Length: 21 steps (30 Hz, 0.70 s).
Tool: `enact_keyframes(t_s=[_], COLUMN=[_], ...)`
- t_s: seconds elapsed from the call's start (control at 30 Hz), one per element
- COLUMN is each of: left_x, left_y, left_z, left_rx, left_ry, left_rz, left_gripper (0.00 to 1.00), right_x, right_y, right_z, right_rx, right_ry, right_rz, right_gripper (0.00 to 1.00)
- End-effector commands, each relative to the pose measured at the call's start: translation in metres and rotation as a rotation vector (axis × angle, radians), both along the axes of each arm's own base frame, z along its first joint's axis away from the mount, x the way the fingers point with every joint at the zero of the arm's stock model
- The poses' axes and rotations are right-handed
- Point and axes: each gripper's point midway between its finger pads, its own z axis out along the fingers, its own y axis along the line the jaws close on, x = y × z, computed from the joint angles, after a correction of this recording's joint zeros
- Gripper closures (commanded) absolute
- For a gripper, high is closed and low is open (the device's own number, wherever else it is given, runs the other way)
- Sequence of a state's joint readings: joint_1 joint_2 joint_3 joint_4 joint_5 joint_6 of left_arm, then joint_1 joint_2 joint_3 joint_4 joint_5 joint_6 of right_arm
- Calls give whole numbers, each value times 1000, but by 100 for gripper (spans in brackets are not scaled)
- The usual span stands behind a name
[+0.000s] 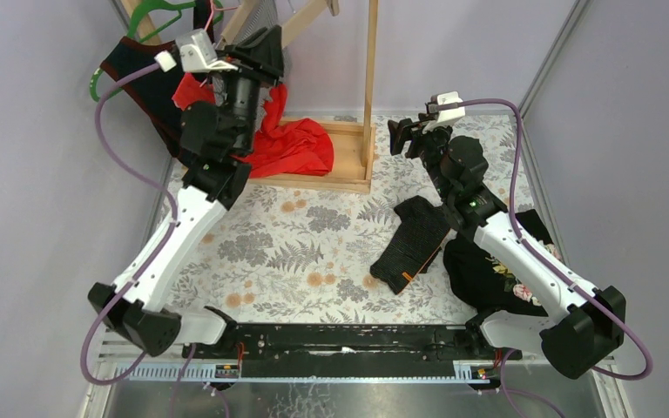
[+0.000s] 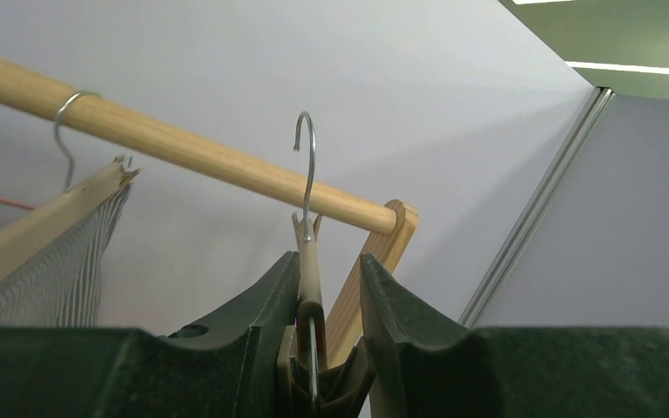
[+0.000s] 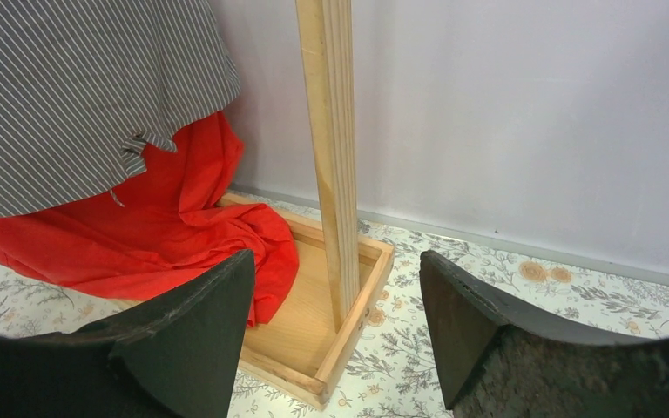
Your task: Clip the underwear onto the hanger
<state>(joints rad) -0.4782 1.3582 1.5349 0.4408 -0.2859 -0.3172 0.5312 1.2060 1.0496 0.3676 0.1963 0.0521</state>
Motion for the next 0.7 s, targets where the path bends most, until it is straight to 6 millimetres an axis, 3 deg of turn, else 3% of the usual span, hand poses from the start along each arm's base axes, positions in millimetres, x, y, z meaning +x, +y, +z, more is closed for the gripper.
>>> enact_keyframes(t_s=[0.0, 0.4, 0.67], left_x=[-37, -72, -63], left_y=[23, 28, 14], left_z=[16, -76, -179], left_rx=[-101, -173, -186], left_ry=[-72, 116, 348], left_rz=[3, -121, -170], left_gripper=[100, 100, 100], right_x=[-7, -18, -20], right_y=[1, 18, 29], right_z=[28, 31, -13], right_rx=[47, 97, 99], right_ry=[-66, -27, 178], right_rz=[20, 129, 161], right_gripper=[24, 23, 23])
